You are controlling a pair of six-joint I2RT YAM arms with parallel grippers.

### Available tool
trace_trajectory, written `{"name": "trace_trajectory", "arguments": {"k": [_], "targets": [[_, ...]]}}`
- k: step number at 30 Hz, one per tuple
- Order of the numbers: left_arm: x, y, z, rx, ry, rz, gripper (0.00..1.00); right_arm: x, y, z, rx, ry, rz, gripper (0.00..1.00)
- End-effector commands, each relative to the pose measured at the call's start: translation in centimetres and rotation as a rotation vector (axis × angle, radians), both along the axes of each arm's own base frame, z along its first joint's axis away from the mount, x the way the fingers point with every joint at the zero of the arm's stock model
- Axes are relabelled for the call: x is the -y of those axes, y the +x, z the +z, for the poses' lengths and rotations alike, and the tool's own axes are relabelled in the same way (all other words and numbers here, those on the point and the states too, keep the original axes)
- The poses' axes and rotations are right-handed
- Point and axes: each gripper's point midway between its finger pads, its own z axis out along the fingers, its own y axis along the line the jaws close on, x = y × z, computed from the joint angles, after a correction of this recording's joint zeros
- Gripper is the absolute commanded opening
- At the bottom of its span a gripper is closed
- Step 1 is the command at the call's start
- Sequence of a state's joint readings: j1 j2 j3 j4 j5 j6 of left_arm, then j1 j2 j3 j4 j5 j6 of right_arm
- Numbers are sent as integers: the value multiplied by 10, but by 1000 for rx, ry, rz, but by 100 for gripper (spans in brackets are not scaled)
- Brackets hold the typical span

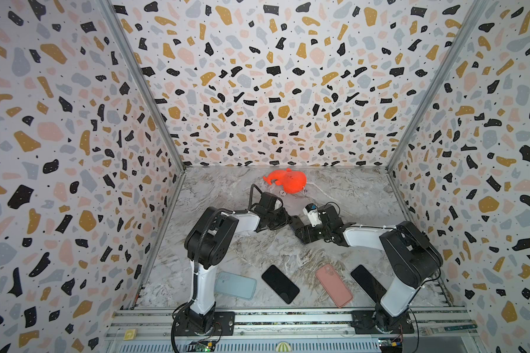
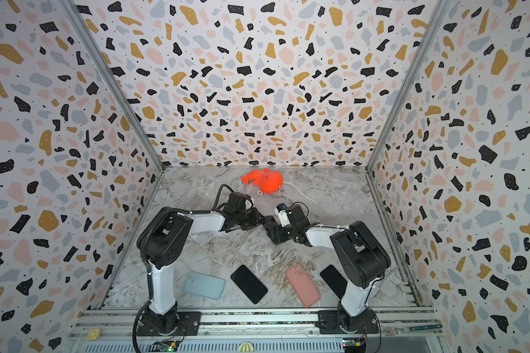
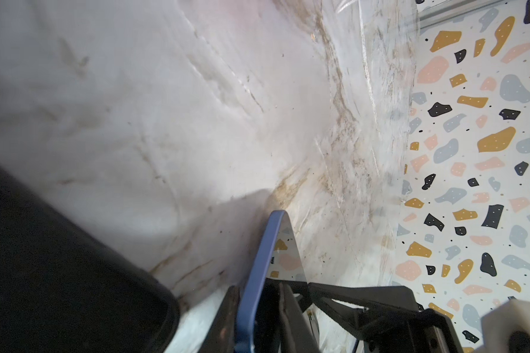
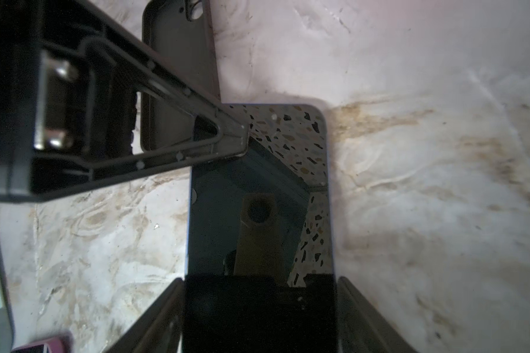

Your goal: Put the phone into the phone case

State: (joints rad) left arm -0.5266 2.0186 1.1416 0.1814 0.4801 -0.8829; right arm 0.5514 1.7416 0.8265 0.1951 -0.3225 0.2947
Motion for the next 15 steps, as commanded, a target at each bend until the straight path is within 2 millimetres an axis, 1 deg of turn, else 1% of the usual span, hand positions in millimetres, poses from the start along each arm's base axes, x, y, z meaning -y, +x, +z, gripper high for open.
{"name": "trace_trajectory", "arguments": {"k": [1, 5, 9, 11, 12, 15], "targets": [[11, 3, 14, 40, -48, -35, 18, -6, 2, 16, 42, 34, 22, 60], [11, 2, 19, 55, -55, -34, 14, -6, 2, 17, 47, 36, 23, 64], [12, -1, 19, 26, -71, -17, 9, -5, 3, 22, 60, 38, 18, 70], [12, -3, 19, 19, -72, -15, 8, -5, 4, 26, 69, 41, 16, 73], [14, 0, 24, 40, -87, -16, 7, -4, 4, 30, 73, 45, 14, 75], [14, 0, 27, 48, -95, -13, 5, -1, 4, 40, 84, 50, 5, 79]]}}
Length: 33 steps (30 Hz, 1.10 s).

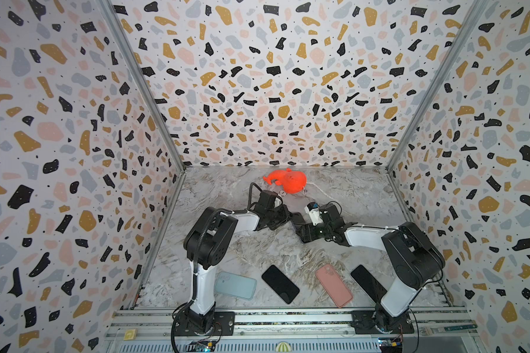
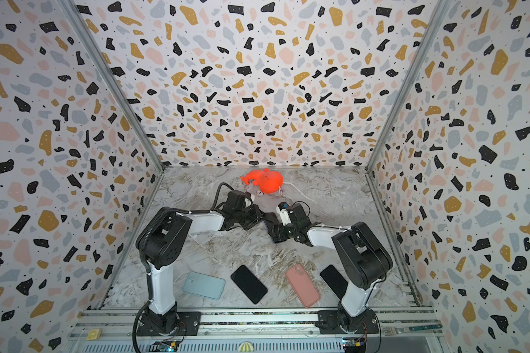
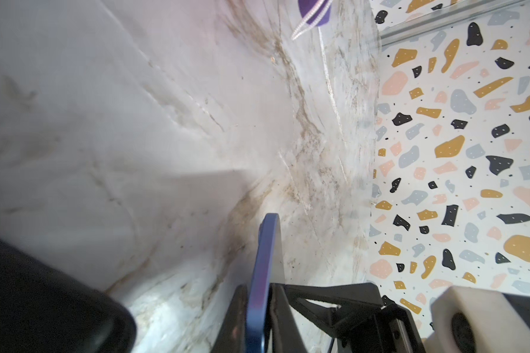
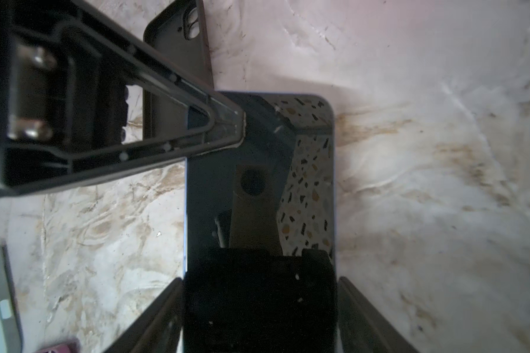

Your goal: Put the phone into the phone case

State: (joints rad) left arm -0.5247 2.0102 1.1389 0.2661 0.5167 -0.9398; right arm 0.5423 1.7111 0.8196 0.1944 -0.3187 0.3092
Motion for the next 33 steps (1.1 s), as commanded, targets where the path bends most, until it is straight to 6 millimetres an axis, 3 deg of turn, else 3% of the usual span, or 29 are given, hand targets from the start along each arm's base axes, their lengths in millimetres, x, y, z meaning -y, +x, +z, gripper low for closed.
{"name": "trace_trajectory", "arguments": {"k": [1, 7, 15, 25, 33], "targets": [[4, -7, 9, 27, -11, -16, 4, -3, 0, 33, 77, 34, 23, 80], [6, -7, 14, 33, -33, -8, 0, 0, -5, 53, 92, 91, 25, 88], [5, -11, 29, 16, -116, 49, 0, 11, -14, 91, 98, 195, -38, 87], [5, -6, 84, 30, -393, 165, 0, 43, -29, 117, -37, 500, -236, 83], [0, -6, 110, 62, -496, 200, 0, 72, -37, 137, -93, 787, -417, 78]]}}
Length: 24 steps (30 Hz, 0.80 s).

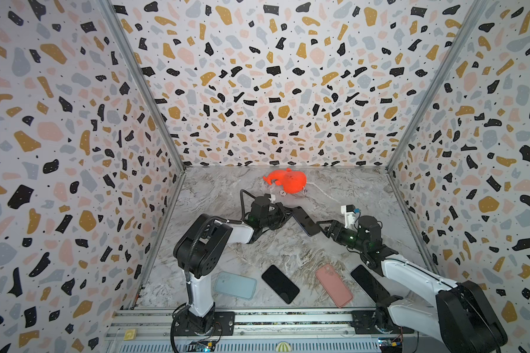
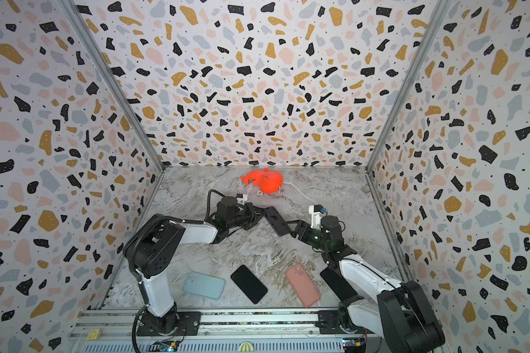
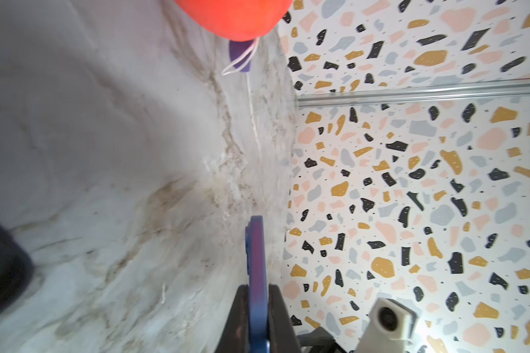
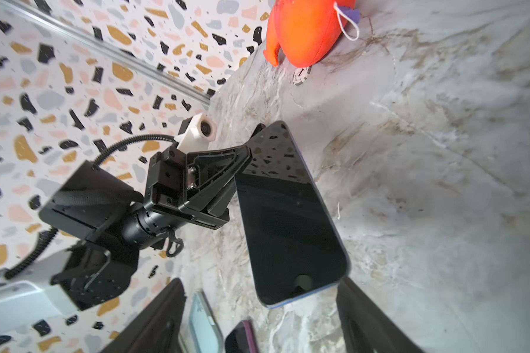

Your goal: Put the phone into the phone case

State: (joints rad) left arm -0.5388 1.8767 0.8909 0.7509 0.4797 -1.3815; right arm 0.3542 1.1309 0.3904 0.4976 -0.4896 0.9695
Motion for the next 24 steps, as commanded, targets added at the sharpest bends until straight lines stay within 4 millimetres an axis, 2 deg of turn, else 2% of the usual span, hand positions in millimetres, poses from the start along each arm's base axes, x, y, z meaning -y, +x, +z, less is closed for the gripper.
{"name": "trace_trajectory", "arguments": {"k": [1, 11, 19, 22, 24], "targets": [[3, 2, 51, 107, -144, 17, 0, 4, 4, 35, 15, 182, -66, 78], [1, -3, 64, 121, -221, 36, 0, 2, -2, 32, -73, 381, -75, 73], [2, -5, 71, 128, -250, 39, 0, -2, -1, 23, -115, 420, -65, 69], [4, -5, 71, 125, -257, 37, 0, -8, -1, 23, -117, 437, -51, 65], [4, -6, 74, 128, -264, 37, 0, -11, -1, 23, -114, 455, -40, 59]]}}
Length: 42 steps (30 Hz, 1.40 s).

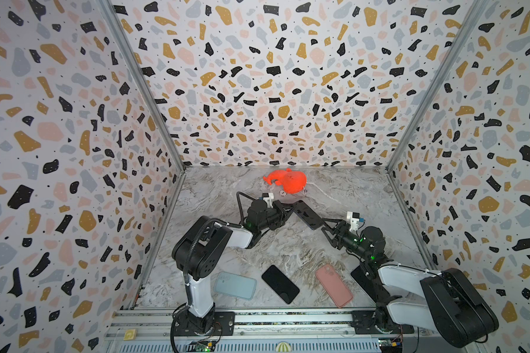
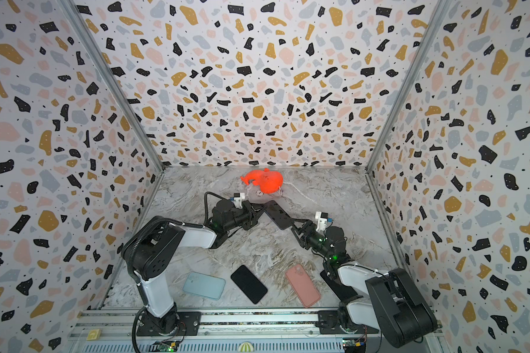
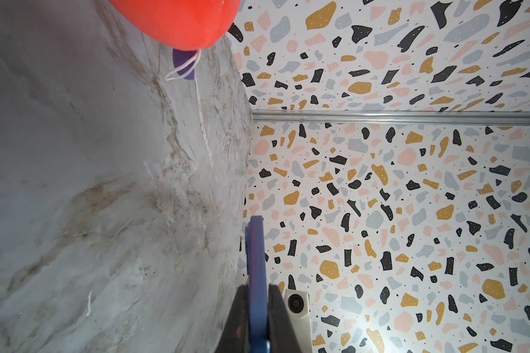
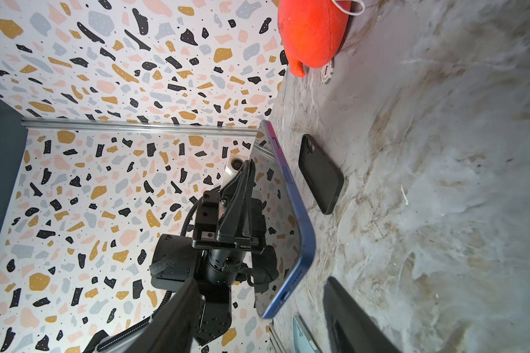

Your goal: Put the phone into the phone case

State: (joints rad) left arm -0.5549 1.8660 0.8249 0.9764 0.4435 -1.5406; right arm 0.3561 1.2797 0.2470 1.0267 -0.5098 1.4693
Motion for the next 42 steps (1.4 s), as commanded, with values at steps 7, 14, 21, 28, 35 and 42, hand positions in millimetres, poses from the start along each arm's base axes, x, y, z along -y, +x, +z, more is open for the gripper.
{"name": "trace_trajectory", "arguments": {"k": [7, 14, 21, 28, 35, 42], "targets": [[7, -6, 51, 115, -119, -20, 0, -7, -4, 25, 106, 139, 19, 34], [7, -10, 50, 112, -123, -24, 0, -2, -2, 21, 112, 129, -16, 23], [7, -13, 55, 115, -143, -29, 0, -1, 3, 22, 119, 113, -33, 17], [8, -17, 57, 116, -150, -34, 0, 0, 7, 30, 141, 105, -48, 12], [8, -19, 56, 116, -149, -35, 0, 8, 11, 36, 160, 106, -75, 25], [8, -21, 55, 118, -148, -32, 0, 6, 11, 30, 136, 97, -66, 22]]}}
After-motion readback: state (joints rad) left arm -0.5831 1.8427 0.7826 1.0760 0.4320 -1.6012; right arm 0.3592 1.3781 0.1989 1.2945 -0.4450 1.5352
